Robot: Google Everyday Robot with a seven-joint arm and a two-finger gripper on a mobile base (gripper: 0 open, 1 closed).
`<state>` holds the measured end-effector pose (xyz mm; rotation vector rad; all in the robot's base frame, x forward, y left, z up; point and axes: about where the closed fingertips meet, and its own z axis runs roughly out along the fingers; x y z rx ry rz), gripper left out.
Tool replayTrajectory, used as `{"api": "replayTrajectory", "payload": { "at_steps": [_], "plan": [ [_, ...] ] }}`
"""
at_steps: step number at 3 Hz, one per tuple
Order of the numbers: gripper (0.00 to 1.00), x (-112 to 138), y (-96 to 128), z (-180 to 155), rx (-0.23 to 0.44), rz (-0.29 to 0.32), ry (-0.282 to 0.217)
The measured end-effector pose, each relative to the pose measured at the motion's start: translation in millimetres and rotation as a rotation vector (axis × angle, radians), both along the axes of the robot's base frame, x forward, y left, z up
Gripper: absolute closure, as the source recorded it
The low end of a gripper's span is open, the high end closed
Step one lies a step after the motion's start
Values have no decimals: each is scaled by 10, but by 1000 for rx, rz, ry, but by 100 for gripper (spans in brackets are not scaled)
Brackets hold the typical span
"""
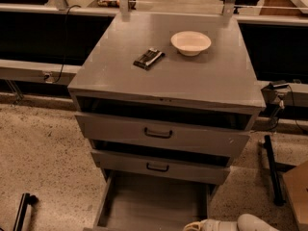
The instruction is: Open bottom drawer
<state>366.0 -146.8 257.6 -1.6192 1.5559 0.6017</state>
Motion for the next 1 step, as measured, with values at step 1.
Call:
{"api": "replayTrajectory", "payload": {
  "at_steps": [1],
  "plan": [
    [84,-6,12,4,4,-3,1]
  ]
}}
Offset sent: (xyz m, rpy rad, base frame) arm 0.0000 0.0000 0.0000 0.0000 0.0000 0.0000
